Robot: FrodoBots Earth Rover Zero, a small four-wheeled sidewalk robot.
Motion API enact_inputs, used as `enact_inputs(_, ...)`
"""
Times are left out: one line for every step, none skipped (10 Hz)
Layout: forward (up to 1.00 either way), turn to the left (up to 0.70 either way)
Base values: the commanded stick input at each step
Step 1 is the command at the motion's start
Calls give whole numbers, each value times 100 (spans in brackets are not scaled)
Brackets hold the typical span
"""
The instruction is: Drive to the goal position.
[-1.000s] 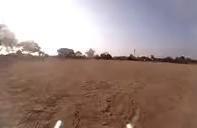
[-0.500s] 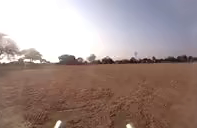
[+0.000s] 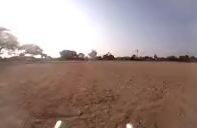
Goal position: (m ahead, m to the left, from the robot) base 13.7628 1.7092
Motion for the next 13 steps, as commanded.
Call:
enact_inputs(70,0)
enact_inputs(70,0)
enact_inputs(70,0)
enact_inputs(70,0)
enact_inputs(70,0)
enact_inputs(70,0)
enact_inputs(70,0)
enact_inputs(70,0)
enact_inputs(70,0)
enact_inputs(70,0)
enact_inputs(70,0)
enact_inputs(70,0)
enact_inputs(70,0)
